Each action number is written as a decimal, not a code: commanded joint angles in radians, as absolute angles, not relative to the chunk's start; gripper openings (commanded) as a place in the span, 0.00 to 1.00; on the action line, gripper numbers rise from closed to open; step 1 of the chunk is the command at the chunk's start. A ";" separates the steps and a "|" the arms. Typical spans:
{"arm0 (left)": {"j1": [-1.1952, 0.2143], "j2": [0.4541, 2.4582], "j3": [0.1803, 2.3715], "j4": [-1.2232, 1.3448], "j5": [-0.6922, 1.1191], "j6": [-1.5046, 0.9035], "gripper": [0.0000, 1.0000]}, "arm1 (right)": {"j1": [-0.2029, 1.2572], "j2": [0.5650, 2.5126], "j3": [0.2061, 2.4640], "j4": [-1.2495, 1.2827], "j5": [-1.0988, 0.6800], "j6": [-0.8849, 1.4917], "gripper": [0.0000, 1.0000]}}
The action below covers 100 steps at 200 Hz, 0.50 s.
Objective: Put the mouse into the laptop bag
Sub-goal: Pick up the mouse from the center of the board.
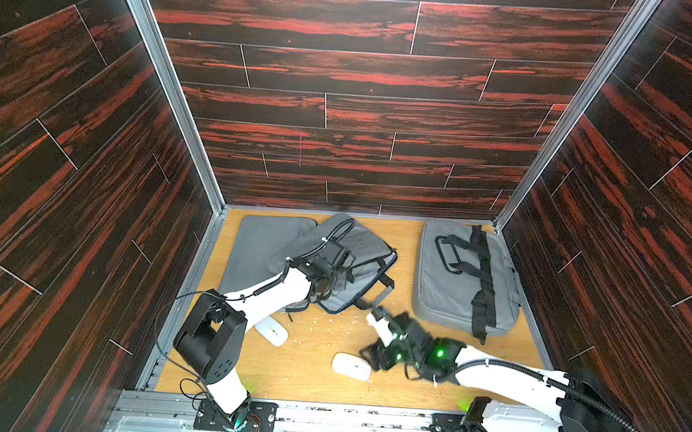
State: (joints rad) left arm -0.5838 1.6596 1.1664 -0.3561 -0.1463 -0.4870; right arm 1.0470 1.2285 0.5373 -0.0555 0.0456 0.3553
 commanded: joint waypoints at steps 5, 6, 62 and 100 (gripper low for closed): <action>-0.539 1.585 1.121 -0.353 -0.146 -0.521 0.00 | 1.093 1.262 0.514 0.011 0.036 0.283 0.87; -0.539 1.584 1.120 -0.353 -0.145 -0.521 0.00 | 1.094 1.264 0.514 0.011 0.034 0.281 0.90; -0.528 1.592 1.113 -0.355 -0.129 -0.531 0.00 | 1.219 1.429 0.586 -0.036 0.106 0.192 0.95; -0.524 1.599 1.118 -0.344 -0.094 -0.538 0.00 | 1.223 1.494 0.598 -0.021 0.129 0.209 0.77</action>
